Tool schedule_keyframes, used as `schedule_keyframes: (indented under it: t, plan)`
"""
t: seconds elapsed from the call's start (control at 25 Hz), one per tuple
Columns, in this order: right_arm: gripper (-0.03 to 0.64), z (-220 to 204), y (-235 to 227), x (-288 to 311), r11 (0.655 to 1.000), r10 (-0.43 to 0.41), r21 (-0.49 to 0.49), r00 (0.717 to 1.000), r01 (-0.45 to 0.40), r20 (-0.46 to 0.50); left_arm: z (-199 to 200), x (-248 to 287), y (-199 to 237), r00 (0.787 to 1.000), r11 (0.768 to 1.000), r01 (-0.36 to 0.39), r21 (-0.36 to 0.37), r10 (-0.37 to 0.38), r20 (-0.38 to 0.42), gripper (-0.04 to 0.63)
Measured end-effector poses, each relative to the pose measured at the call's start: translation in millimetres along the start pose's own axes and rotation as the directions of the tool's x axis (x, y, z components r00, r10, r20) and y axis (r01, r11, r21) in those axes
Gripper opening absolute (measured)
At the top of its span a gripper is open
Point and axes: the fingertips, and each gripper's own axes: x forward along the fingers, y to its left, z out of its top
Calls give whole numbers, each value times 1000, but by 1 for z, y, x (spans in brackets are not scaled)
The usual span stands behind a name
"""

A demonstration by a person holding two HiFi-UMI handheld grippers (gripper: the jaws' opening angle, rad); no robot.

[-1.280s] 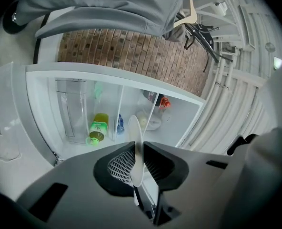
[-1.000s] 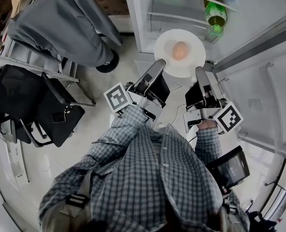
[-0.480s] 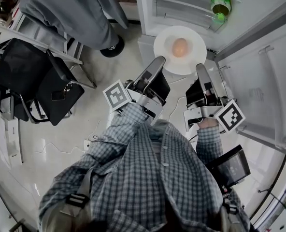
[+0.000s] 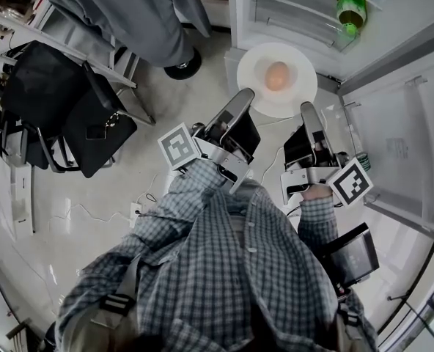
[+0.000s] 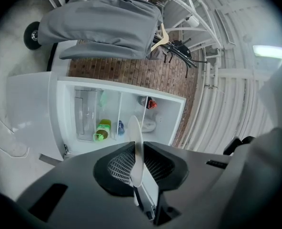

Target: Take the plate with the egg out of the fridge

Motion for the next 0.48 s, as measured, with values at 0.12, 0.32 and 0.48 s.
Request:
schedule_keyframes:
  t: [0.12, 0.32, 0.48]
  plan:
    - [48, -2, 2, 2, 1000, 7, 2, 1000, -7, 5, 2, -1, -3, 1000, 1000, 7, -1, -7, 4, 63]
    - [48, -7, 7, 2, 1000, 16, 2, 1000, -16, 26, 5, -5, -5, 1000, 1000, 15, -11, -15, -10, 62]
    - [48, -6, 6, 4, 1000, 19, 8, 999, -19, 36, 7, -2, -5, 1000, 1000, 18, -8, -18, -18, 62]
